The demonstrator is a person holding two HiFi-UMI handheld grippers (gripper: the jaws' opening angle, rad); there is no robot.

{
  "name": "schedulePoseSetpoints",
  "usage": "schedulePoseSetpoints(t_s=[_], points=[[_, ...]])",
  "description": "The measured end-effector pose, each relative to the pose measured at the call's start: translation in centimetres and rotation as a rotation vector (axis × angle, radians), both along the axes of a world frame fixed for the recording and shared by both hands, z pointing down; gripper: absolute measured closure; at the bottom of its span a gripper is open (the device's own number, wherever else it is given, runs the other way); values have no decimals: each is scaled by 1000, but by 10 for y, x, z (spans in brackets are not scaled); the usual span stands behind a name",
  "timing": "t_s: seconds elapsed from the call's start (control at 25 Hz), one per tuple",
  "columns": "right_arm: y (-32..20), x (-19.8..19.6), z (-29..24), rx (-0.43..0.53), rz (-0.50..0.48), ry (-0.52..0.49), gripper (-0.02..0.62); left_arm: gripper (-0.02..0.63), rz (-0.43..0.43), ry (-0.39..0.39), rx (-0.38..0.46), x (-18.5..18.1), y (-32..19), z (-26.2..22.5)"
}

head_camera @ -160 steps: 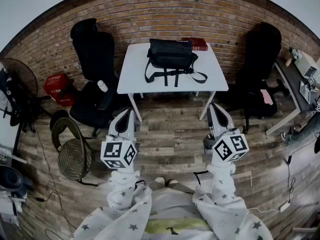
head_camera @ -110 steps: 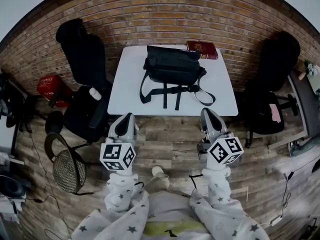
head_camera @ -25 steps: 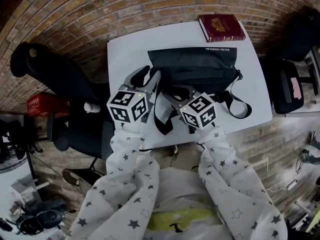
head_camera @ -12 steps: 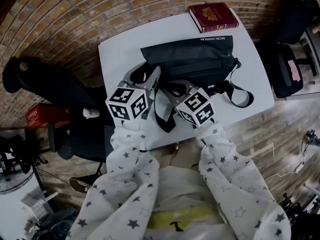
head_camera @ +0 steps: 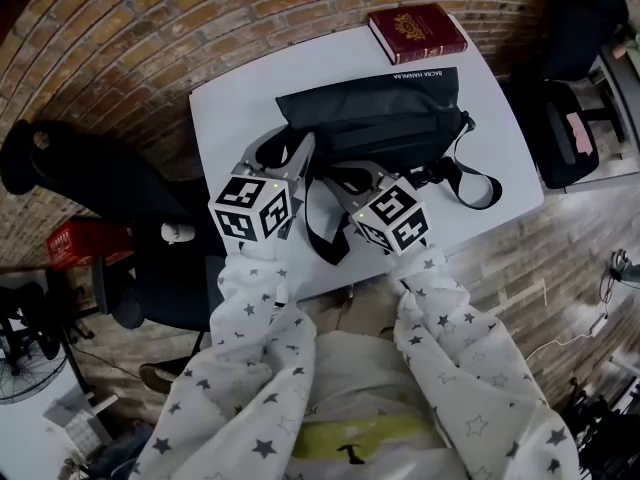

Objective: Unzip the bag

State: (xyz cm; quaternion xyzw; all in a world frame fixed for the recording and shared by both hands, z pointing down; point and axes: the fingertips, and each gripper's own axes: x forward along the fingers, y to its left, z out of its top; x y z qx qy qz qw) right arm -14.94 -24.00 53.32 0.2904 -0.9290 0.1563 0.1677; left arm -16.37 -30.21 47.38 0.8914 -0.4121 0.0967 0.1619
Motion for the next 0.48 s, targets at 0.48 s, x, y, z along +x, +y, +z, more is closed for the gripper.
schedulePoseSetpoints(t_s=[0.48], points=[[0, 9, -2, 41, 64, 79, 565, 488, 20, -11, 29, -3, 4, -1]])
